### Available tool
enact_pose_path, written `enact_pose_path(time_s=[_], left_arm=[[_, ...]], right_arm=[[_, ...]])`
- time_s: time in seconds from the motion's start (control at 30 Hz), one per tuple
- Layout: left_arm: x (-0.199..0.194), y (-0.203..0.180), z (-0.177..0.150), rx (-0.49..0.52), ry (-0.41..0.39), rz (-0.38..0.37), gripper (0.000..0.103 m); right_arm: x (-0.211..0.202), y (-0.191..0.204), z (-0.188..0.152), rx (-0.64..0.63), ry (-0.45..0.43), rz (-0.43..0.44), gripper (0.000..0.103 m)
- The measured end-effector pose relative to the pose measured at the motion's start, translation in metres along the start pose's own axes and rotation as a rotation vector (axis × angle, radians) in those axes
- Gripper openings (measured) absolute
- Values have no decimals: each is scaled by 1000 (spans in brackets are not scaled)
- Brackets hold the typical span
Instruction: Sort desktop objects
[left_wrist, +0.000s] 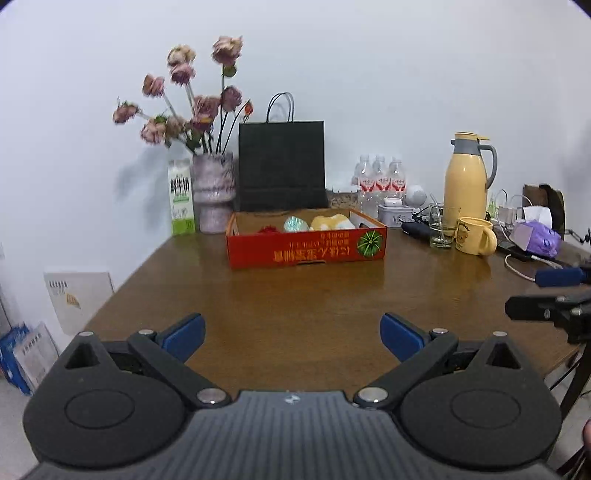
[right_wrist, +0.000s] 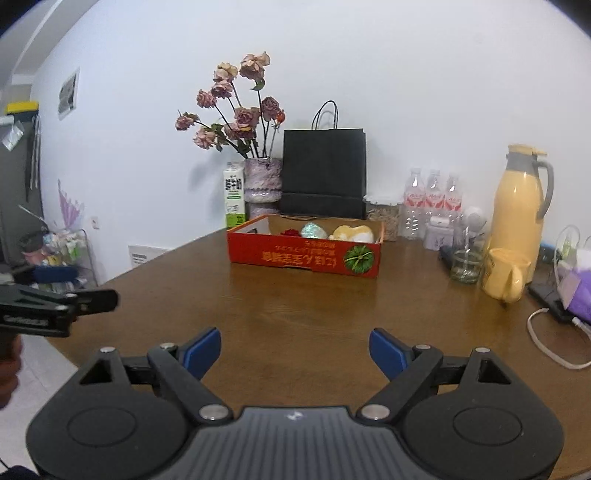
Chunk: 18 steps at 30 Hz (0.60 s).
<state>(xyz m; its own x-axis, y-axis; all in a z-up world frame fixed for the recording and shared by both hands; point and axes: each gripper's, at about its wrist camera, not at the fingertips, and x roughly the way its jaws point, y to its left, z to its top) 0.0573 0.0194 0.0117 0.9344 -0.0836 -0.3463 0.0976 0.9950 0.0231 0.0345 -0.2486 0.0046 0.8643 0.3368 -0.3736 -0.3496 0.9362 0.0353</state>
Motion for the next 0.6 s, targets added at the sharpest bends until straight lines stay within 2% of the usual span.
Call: enact_pose_path(time_s=[0.1, 0.23, 0.3, 0.4, 0.47, 0.6], left_arm=[[-9, -7, -7, 15, -13, 3, 103], [-26, -20, -19, 89, -81, 9, 103], [-35, -23, -25, 71, -102, 3, 103], [-40, -25, -29, 31, -92, -10, 103], [-42, -25, -28, 3, -80, -2, 103], [-38, -20, -22, -44, 3, 82, 103]], right_arm=[[-4, 1, -9, 24, 3, -6, 87], [-18, -1, -21, 15, 9, 0, 87], [-23, 0, -22, 4, 32, 6, 87], [-28, 11, -19, -29, 13, 5, 88], [-26, 24, -15, -31, -7, -37, 88], [-19, 36, -11, 46, 8, -31, 88]])
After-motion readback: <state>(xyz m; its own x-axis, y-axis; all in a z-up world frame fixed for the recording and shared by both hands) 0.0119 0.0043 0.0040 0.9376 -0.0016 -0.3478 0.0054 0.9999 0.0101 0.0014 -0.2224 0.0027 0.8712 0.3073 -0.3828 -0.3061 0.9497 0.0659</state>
